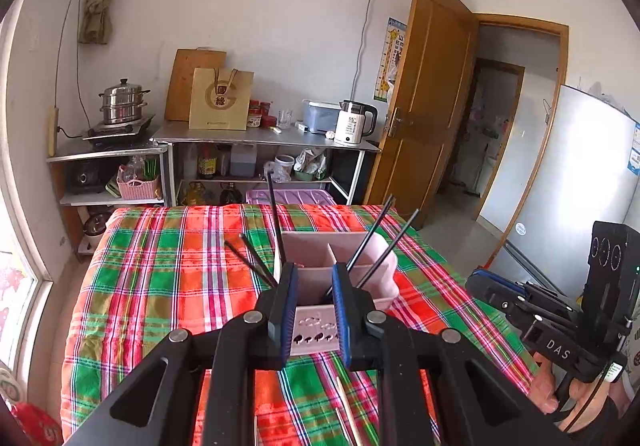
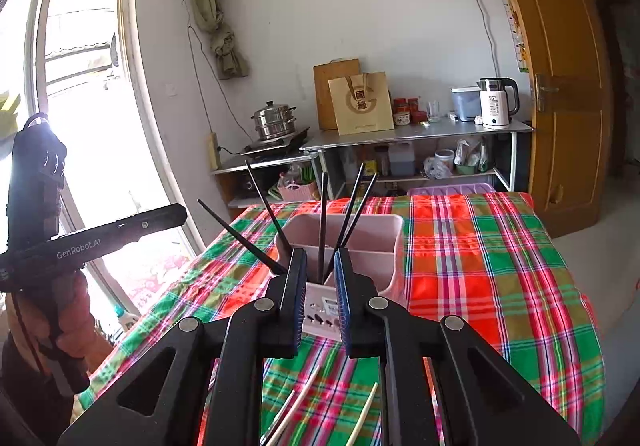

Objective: Organize utensils
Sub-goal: 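Move both tools back down to the wooden chopsticks on the cloth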

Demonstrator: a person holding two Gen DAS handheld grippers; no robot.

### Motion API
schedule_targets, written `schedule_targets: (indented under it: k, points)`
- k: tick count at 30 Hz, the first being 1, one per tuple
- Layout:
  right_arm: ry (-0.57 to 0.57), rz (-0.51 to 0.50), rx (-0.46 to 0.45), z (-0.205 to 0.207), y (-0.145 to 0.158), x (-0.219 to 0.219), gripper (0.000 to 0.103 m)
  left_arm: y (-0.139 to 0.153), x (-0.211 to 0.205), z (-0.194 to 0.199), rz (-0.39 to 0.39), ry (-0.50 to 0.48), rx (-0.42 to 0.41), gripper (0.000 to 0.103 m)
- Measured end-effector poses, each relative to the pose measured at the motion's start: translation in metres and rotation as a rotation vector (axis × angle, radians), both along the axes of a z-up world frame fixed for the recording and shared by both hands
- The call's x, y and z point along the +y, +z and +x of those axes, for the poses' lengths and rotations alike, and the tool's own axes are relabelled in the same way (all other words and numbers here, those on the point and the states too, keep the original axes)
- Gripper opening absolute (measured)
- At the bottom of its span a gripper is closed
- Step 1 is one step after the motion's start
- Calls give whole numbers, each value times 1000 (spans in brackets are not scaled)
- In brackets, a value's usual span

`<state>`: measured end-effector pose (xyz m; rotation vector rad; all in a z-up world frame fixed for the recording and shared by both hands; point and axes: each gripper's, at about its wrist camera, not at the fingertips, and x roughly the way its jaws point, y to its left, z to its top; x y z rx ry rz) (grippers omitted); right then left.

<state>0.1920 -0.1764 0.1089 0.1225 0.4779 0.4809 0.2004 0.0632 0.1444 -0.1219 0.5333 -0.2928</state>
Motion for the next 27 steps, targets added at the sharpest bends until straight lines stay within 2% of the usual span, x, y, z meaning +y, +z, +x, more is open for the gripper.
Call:
schedule_targets:
  k: [7,12,19,27]
  points:
    - [-11,3,47,-27,-23,-18,15,-30,-5,-43,-11,-32,24,17]
    - [-16,2,82,-39,-42,-26,15,-60,-8,-58,-3,-36,76,17]
    - [-17,-15,144,-40,-66,-27,15,-95,-22,-57,5,-68,164,17]
    - [-21,-63,235,-29,-96,-24,15,-126,-45,-35,25,-115,271,17]
